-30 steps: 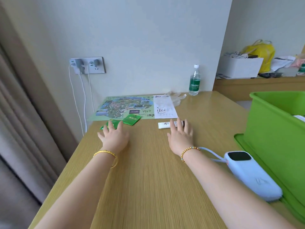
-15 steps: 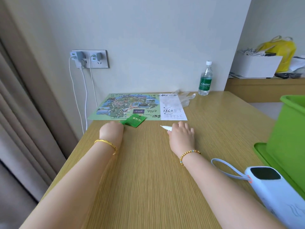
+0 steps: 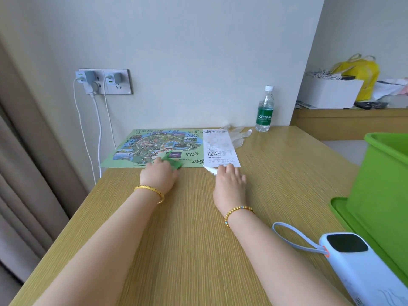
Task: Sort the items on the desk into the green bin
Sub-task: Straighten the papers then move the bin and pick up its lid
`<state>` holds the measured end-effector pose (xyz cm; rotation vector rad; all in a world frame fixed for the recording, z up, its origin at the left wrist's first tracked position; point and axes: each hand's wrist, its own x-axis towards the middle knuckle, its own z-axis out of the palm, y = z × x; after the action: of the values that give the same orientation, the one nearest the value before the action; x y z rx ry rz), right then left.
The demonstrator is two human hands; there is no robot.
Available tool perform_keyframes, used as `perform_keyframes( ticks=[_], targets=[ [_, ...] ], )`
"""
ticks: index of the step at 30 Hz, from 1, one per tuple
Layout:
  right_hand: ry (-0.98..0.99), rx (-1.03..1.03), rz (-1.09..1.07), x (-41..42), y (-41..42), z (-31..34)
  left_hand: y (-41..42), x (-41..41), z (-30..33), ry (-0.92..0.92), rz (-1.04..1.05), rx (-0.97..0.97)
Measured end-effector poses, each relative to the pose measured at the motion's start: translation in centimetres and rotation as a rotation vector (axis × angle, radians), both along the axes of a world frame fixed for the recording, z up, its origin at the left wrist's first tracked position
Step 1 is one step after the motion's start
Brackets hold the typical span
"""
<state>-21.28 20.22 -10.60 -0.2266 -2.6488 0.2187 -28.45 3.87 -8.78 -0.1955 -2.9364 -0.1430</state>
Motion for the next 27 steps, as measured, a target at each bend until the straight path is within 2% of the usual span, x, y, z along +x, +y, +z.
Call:
perform_keyframes(
  ticks=[2,10,17,21,27],
  targets=[
    [0.005,-0.008,-0.015,0.0,0.0,0.0,0.1,-0.3,-0.1,-0.059,0.009,-0.004],
    [-0.006,-0.018,-0.039,0.3,0.0,0.0,1.1,1.2,0.5,-0.095,-0.001,-0.199],
    [-0.057,-0.039,-0.062,3.9,-0.3,0.4,2.7,7.3,0.7,-0.019,-0.219,-0.211],
    [-0.051,-0.072,-0.076,7.4,1.0,1.1,3.5,10.5,2.3,0.031,-0.268,-0.007],
    [0.134,-0.356,0.058,12.6,1.4,8.9,7.4,14.9,8.3,0.183,-0.327,0.500]
  ],
)
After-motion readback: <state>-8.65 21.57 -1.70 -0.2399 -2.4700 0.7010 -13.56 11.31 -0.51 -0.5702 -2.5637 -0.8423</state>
